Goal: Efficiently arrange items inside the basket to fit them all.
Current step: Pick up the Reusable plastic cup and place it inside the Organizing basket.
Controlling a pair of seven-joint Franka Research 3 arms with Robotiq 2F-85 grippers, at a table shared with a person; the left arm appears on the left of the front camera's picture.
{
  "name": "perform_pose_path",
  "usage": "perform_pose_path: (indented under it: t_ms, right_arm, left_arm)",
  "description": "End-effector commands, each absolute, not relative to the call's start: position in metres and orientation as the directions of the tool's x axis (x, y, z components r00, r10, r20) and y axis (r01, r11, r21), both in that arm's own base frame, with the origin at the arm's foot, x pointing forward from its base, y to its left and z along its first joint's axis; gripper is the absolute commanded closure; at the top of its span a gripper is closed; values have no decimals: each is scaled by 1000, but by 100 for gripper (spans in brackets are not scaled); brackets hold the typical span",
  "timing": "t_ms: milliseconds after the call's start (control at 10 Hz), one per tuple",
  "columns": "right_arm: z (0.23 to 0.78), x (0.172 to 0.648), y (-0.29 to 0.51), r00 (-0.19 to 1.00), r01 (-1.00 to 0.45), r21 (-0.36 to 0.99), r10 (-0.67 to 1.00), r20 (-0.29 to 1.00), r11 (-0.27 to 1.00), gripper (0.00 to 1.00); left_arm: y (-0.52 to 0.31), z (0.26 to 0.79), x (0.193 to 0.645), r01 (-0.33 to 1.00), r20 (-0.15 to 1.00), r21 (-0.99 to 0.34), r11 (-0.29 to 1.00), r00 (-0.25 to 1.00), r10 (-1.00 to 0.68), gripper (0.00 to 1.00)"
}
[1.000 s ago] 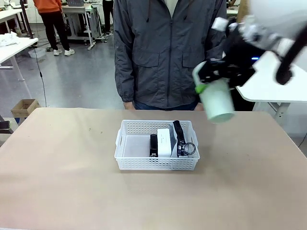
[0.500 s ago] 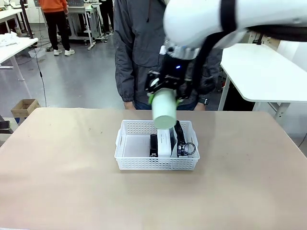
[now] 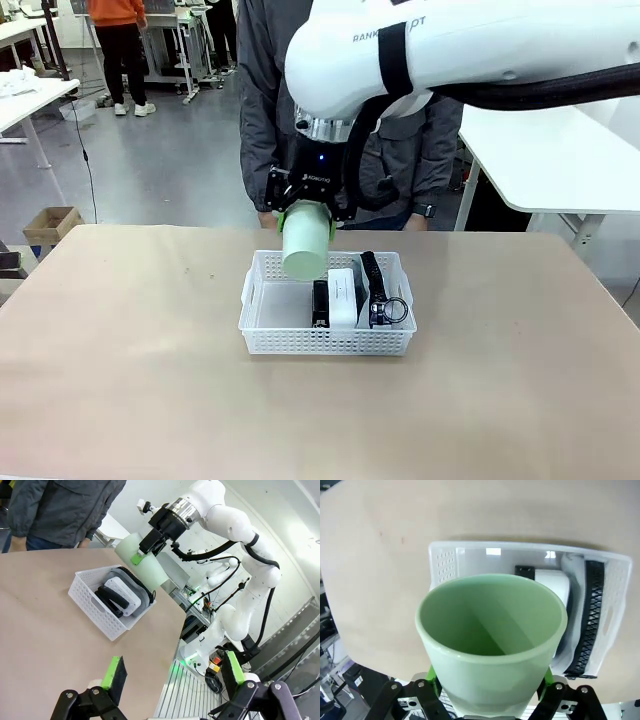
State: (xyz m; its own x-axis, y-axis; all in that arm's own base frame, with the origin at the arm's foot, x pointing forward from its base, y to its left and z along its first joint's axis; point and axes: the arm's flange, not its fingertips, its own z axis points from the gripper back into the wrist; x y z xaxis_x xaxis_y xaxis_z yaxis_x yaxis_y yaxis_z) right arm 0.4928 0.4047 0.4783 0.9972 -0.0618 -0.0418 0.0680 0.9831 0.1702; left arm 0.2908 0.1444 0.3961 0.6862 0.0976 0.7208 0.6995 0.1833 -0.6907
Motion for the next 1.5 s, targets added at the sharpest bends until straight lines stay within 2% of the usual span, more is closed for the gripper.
perform_pose_path:
  t_ms: [0, 300, 500, 800, 1000, 1400]
  right_arm:
    - [481, 483, 392, 998, 64, 188, -60, -27, 980, 13]
    - [448, 502, 413, 995, 99, 136, -97, -18, 986, 13]
    - [426, 506, 423, 999, 53, 73, -52, -13, 996, 13]
    - [407, 493, 438, 997, 24, 91, -17, -81, 996, 13]
    - [405, 475, 447, 994, 100, 47, -97, -59, 994, 13]
    - [381, 480, 456, 990, 107, 42, -103, -93, 993, 13]
  left_arm:
    - [140, 400, 290, 695, 718, -695, 183, 685, 123, 0]
    - [140, 400, 290, 695, 718, -695, 183, 685, 123, 0]
    - [140, 400, 290, 695, 718, -695, 183, 685, 123, 0]
    - [140, 400, 290, 695, 718, -695, 183, 685, 123, 0]
    - [140, 400, 290, 695, 718, -695, 183, 685, 123, 0]
    - [140, 400, 290, 695, 718, -695, 183, 685, 123, 0]
